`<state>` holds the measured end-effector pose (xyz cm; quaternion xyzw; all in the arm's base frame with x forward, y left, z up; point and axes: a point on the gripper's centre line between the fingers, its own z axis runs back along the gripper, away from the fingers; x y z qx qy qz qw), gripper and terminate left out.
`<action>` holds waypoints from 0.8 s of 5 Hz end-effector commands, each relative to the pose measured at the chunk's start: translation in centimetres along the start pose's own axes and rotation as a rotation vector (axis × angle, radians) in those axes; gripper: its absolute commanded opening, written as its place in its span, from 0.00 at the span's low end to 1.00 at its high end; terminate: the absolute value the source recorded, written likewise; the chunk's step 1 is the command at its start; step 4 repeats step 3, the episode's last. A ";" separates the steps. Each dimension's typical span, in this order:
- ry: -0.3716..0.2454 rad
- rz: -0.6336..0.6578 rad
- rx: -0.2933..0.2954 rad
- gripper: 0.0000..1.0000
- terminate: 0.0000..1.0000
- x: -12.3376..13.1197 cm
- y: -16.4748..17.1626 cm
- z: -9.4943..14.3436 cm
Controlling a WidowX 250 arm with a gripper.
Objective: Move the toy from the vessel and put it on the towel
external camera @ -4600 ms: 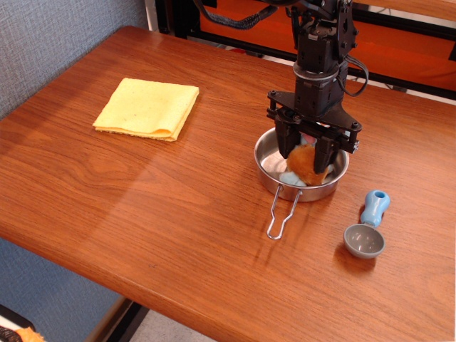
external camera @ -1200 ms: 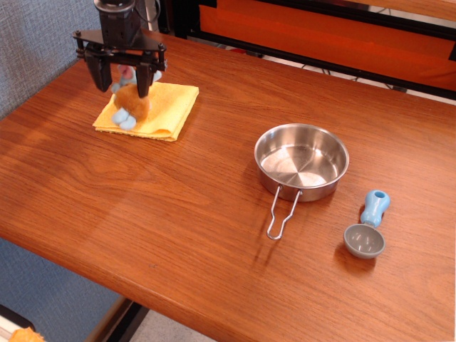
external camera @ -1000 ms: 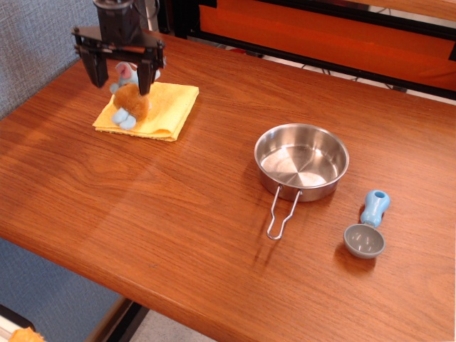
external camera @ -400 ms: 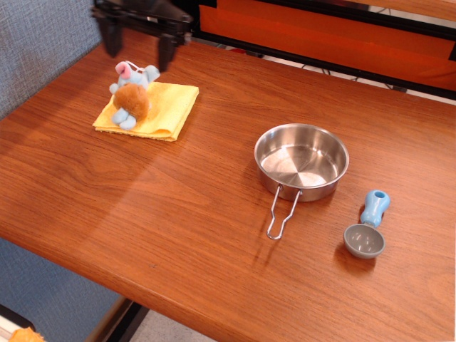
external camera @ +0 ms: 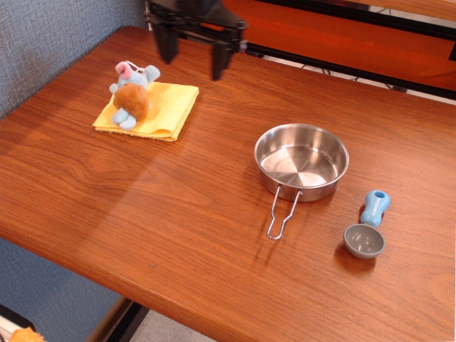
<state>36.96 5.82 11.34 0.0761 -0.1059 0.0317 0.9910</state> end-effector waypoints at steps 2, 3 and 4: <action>-0.088 -0.279 -0.057 1.00 0.00 1.8 -11.6 2.1; -0.083 -0.327 -0.068 1.00 1.00 1.9 -13.5 1.8; -0.083 -0.327 -0.068 1.00 1.00 1.9 -13.5 1.8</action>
